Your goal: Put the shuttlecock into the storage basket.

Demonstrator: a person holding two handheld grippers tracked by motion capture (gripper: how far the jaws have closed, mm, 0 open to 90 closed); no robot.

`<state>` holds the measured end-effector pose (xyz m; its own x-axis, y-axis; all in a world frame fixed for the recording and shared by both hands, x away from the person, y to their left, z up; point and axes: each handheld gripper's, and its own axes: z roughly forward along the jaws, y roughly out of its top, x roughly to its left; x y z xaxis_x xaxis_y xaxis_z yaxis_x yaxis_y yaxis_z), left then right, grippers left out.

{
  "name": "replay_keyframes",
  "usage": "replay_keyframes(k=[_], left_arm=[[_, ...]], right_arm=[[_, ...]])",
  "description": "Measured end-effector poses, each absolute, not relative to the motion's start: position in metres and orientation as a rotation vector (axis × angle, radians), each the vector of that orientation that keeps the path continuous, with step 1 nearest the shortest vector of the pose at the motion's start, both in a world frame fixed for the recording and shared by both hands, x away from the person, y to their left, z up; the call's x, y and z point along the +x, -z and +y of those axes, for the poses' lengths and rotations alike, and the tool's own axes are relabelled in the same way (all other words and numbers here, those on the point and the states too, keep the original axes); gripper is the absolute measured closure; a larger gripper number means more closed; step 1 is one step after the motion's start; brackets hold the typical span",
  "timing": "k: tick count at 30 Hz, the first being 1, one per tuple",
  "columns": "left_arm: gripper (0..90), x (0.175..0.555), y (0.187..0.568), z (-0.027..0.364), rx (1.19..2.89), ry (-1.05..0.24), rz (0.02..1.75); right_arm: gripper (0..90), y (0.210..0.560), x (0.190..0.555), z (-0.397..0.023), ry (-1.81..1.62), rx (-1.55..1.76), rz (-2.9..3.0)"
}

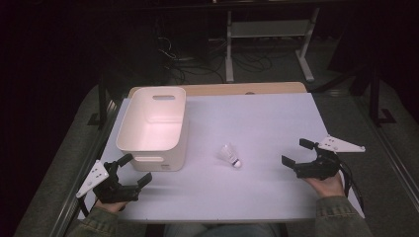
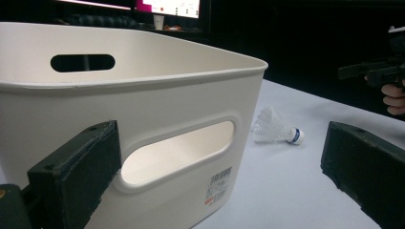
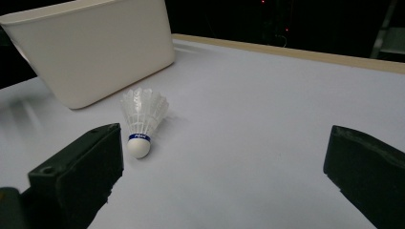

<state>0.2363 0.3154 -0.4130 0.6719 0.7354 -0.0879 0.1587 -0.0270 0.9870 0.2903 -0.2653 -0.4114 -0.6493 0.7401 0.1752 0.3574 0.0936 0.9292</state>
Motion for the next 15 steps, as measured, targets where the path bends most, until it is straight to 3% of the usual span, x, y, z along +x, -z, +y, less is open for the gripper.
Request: replay_keyframes(k=[15], left_arm=[[0.0, 0.2362, 0.4129, 0.3157, 1.567, -0.547, 0.765]], right_arm=[[0.0, 0.4099, 0.2877, -0.2621, -1.604, 1.026, 2.076]])
